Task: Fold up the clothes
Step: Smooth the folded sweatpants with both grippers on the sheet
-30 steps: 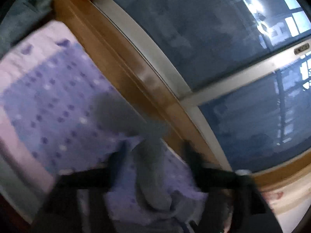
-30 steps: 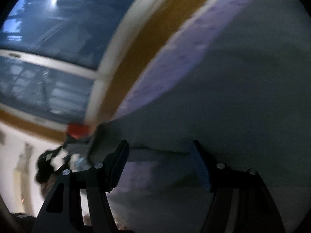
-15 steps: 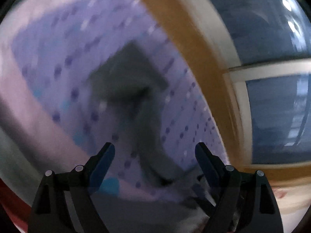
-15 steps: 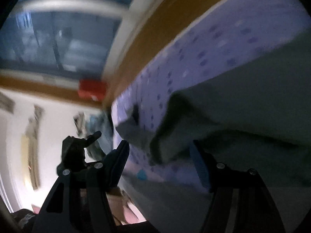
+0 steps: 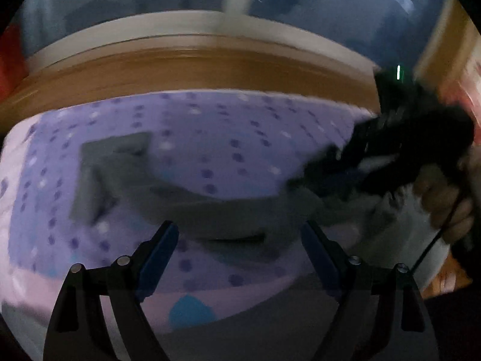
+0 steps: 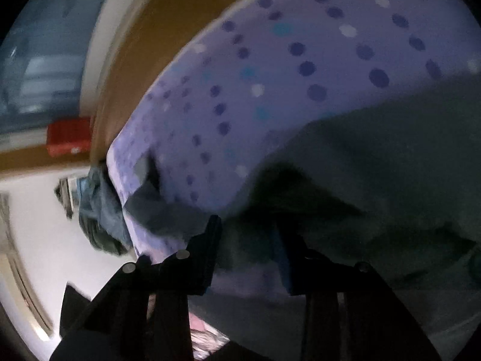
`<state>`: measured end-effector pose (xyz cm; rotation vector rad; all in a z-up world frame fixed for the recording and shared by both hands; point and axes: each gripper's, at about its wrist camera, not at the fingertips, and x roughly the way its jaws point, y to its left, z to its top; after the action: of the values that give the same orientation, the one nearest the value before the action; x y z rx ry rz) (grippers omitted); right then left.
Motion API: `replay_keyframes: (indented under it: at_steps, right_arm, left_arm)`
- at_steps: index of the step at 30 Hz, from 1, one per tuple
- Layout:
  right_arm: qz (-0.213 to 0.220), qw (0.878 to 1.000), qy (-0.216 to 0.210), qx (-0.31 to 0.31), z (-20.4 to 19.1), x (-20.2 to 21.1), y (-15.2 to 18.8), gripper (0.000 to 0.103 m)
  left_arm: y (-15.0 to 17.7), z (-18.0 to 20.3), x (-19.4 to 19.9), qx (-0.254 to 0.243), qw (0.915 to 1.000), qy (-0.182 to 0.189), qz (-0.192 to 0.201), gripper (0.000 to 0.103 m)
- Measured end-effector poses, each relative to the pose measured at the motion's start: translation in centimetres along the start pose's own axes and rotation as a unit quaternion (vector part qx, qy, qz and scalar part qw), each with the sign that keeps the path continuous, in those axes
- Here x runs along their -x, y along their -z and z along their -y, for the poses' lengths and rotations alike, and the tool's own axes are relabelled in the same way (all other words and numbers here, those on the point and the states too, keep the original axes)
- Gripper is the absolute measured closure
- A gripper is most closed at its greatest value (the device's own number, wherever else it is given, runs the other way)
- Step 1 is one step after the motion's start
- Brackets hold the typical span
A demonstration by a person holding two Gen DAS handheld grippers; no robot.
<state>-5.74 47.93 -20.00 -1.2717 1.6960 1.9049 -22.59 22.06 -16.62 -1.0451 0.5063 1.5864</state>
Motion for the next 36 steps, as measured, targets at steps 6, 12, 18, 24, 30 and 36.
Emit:
replay_keyframes:
  at_steps: [6, 12, 18, 24, 30, 36]
  right_arm:
    - [0.008, 0.999, -0.012, 0.036, -1.6, 0.9, 0.2, 0.068]
    - [0.023, 0.996, 0.008, 0.087, -1.8, 1.4, 0.3, 0.068]
    - [0.001, 0.995, -0.034, 0.09, -1.8, 2.0, -0.1, 0.055]
    - [0.101, 0.99, -0.061, 0.078, -2.1, 4.5, -1.7, 0.052]
    - [0.116, 0.991, -0.032, 0.063, -1.1, 4.4, -2.3, 0.052]
    - [0.09, 0.99, 0.006, 0.106, -1.6, 1.1, -0.7, 0.052]
  left_arm:
    - [-0.1, 0.2, -4.2, 0.014, 0.9968, 0.024, -0.075, 0.07]
    - [-1.5, 0.0, -3.6, 0.041, 0.9926, 0.065, -0.094, 0.101]
    - [-7.1, 5.3, 2.2, -0.158, 0.9853, -0.026, -0.059, 0.101]
    - [-15.9, 7.4, -2.2, -0.29, 0.9437, -0.154, -0.042, 0.086]
    - [-15.3, -1.9, -0.8, -0.01, 0.9942, -0.106, 0.014, 0.025]
    - [-7.0, -11.4, 1.3, 0.21, 0.9745, -0.066, 0.043, 0.017]
